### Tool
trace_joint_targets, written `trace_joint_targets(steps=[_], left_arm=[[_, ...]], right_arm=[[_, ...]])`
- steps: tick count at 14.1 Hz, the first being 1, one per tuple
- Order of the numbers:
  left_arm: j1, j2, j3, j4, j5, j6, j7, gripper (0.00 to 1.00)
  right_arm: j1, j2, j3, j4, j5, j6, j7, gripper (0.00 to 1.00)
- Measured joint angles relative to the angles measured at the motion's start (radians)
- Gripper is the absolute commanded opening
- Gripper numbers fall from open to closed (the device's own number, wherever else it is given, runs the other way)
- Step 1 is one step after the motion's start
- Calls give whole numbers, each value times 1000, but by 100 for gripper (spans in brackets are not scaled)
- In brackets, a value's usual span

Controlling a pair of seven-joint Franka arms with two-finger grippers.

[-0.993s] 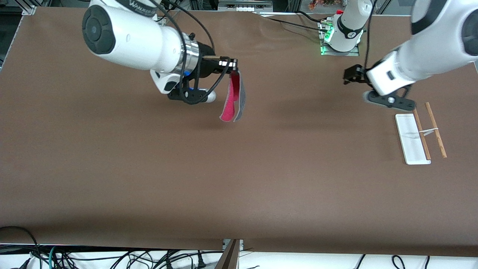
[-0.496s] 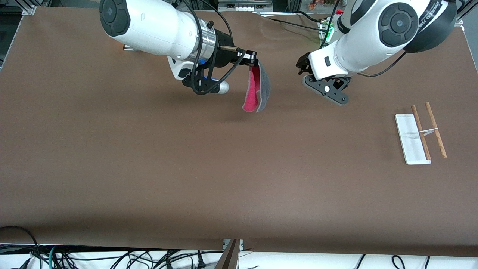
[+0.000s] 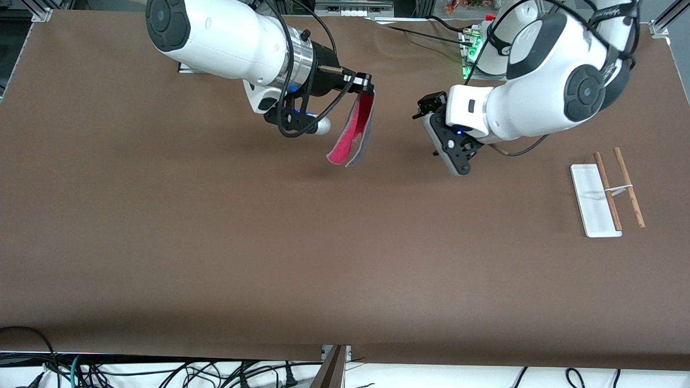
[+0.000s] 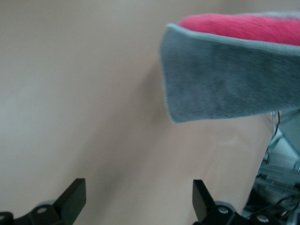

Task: Pass towel and hang on rack
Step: 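Move the left gripper to the hanging towel and grasp it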

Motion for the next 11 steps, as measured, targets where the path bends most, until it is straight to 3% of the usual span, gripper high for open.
trace_joint_targets(steps=[5,11], left_arm=[[14,59,3,-45,-162,88,359,100],[48,61,6,-243,-470,205,717,100]], right_arm=[[0,0,0,0,0,-1,2,0],[0,0,0,0,-6,-2,3,0]])
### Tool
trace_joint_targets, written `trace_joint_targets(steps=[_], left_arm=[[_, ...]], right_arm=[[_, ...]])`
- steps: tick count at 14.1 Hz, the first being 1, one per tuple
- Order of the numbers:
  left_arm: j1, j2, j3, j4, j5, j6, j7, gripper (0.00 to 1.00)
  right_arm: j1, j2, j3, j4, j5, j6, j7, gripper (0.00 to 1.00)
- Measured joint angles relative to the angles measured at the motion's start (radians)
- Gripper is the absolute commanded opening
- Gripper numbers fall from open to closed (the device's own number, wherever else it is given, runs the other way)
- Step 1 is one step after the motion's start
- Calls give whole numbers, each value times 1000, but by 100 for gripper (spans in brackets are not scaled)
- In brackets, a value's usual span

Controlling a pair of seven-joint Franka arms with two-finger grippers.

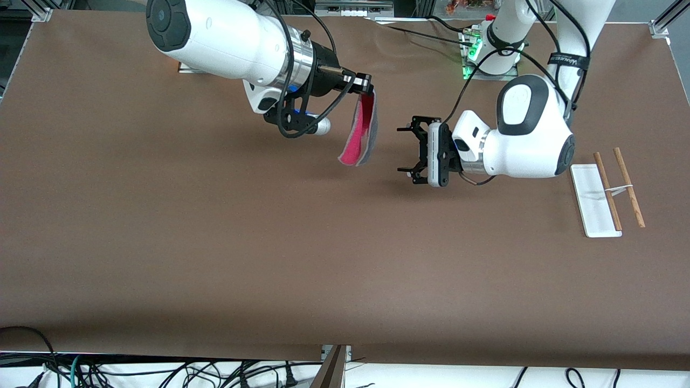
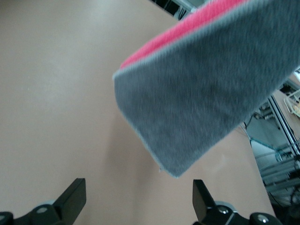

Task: Pass towel and hang on rack
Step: 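Move the left gripper to the hanging towel and grasp it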

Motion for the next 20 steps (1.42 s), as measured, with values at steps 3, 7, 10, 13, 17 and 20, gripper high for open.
trace_joint_targets(steps=[3,7,10,13,17,20], left_arm=[[-5,0,-7,-102,-173,55,152,100],[-16,-1,-32,-198,-358,113,331,100],[-31,-1,-66,-269,-458,164,436,99],[-30,-3,-69,-285,-486,165,454,99],[-28,-8,-73,-304,-554,133,496,97],[-30,-8,-103,-326,-616,130,541,66]], right_arm=[[0,0,0,0,-1,0,0,0],[0,0,0,0,-1,0,0,0],[0,0,0,0,-1,-1,0,0],[0,0,0,0,-1,-1,0,0],[0,0,0,0,-2,-1,0,0],[0,0,0,0,-2,-1,0,0]])
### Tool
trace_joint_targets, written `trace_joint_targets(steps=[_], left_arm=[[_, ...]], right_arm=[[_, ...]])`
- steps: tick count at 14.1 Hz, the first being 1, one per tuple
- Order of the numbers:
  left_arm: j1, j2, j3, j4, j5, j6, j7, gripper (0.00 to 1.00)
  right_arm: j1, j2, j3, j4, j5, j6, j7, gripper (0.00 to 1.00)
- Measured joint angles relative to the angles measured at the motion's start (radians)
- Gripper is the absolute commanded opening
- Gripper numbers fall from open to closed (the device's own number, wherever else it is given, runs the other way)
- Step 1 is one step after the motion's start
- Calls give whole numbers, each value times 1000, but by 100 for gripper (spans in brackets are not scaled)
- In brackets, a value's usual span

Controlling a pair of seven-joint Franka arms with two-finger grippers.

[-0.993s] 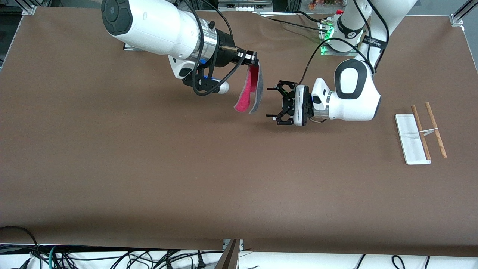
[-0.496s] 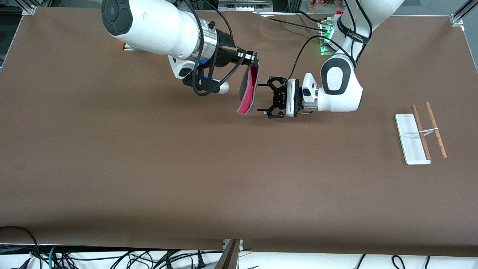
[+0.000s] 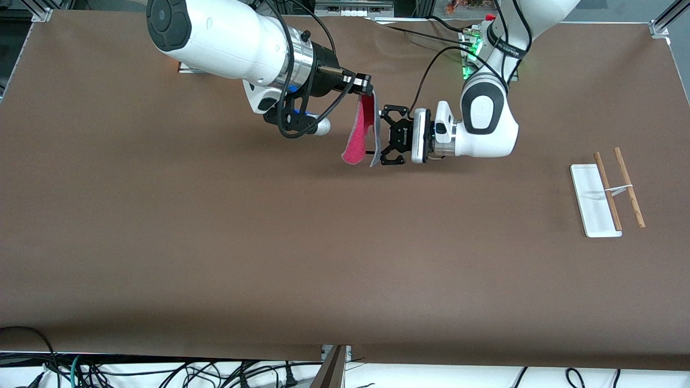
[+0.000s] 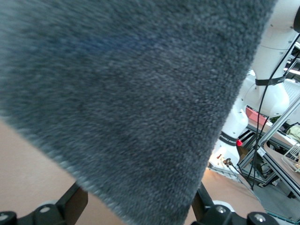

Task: Pass towel and hang on rack
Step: 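Move the left gripper to the hanging towel and grasp it, then open the right gripper and withdraw it from the towel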

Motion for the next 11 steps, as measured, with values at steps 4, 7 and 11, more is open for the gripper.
trace_joint_targets(steps=[4,7,11], left_arm=[[1,-6,-6,-2,-4,0,7,13],[2,-8,-6,-3,-4,0,20,0],[5,-8,-5,-3,-5,0,96,0]], right_arm=[[0,0,0,0,0,0,0,0],[0,0,0,0,0,0,0,0],[0,0,0,0,0,0,0,0]])
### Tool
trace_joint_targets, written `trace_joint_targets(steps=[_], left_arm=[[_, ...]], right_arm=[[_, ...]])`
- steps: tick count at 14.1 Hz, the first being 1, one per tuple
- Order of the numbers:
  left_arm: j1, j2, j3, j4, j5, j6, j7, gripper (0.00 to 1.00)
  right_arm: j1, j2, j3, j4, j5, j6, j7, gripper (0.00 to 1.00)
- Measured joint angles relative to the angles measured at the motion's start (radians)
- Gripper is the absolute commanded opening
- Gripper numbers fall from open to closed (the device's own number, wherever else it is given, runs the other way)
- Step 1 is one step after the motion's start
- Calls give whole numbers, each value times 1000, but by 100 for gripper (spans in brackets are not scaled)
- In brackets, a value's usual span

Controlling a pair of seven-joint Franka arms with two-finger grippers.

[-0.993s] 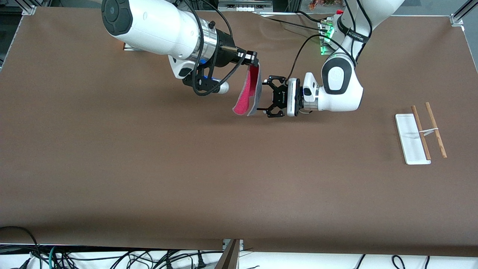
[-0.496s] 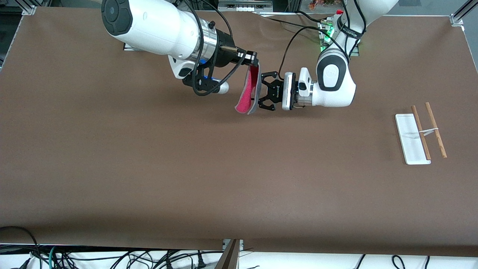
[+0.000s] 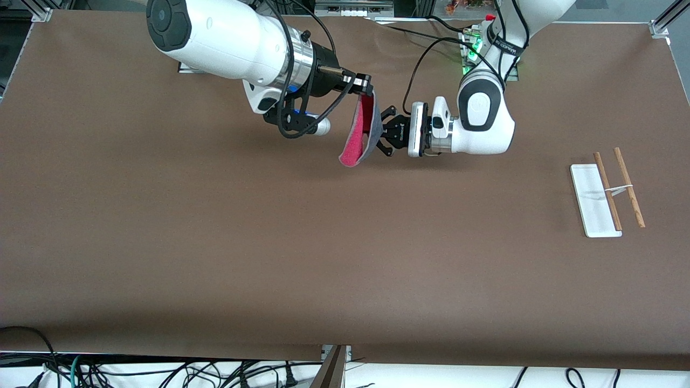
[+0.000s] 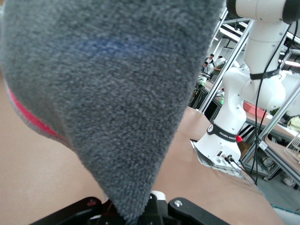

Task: Pass towel and hang on rack
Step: 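Open the right gripper and withdraw it from the towel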

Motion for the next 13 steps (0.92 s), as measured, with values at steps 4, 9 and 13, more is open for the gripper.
trace_joint_targets(steps=[4,9,13], left_arm=[[8,0,0,0,0,0,33,0],[8,-2,0,0,-1,-1,37,0],[8,-8,0,1,-1,-1,37,0]], right_arm=[[0,0,-5,0,0,0,0,85],[-15,0,-34,0,-2,0,0,100],[-72,-1,-60,0,-7,-43,-55,100]])
